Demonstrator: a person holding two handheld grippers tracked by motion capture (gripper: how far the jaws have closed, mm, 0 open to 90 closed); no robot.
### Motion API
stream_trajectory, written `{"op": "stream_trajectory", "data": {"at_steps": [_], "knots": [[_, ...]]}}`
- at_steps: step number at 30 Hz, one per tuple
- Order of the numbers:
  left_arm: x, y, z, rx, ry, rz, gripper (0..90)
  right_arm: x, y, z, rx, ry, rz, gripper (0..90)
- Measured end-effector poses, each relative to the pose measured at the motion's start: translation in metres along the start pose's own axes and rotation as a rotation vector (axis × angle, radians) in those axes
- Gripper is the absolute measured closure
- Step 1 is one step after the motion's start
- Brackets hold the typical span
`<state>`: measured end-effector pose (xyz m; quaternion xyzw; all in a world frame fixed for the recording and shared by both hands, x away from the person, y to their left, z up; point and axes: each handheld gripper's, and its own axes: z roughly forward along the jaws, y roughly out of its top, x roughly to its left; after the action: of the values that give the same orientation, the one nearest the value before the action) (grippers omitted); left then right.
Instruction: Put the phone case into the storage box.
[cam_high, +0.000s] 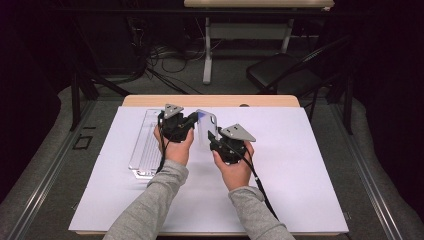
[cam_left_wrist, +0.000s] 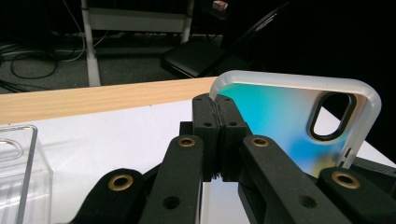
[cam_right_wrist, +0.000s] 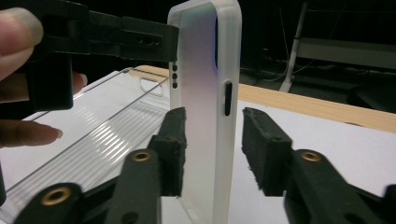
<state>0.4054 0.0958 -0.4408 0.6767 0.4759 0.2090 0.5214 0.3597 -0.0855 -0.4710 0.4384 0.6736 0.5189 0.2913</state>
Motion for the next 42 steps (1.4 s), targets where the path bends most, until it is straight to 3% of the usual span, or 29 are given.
{"op": "stream_trajectory", "data": {"at_steps": [7,11,18,28,33,40,42], "knots": [[0.006,0.004,-0.004,-0.012,0.015,0.004,89.0,0.001,0.0,-0.005,-0.007,-0.002,-0.022,47.7],[0.01,0.009,-0.008,-0.032,0.029,0.0,89.0,0.002,0.002,-0.01,-0.02,0.004,-0.049,46.3],[0.018,0.022,-0.017,-0.049,0.058,0.014,89.0,0.001,0.004,-0.015,0.005,0.018,-0.086,45.3],[0.035,0.047,-0.032,-0.085,0.115,0.013,89.0,-0.004,0.01,-0.024,-0.011,0.036,-0.09,42.4],[0.042,0.058,-0.037,-0.103,0.13,0.001,89.0,-0.007,0.011,-0.027,-0.01,0.024,-0.122,41.7],[0.05,0.065,-0.041,-0.106,0.142,-0.002,88.9,-0.008,0.013,-0.032,-0.041,0.047,-0.122,35.7],[0.052,0.067,-0.041,-0.106,0.147,-0.004,88.9,-0.009,0.012,-0.033,-0.04,0.062,-0.102,31.3]]}}
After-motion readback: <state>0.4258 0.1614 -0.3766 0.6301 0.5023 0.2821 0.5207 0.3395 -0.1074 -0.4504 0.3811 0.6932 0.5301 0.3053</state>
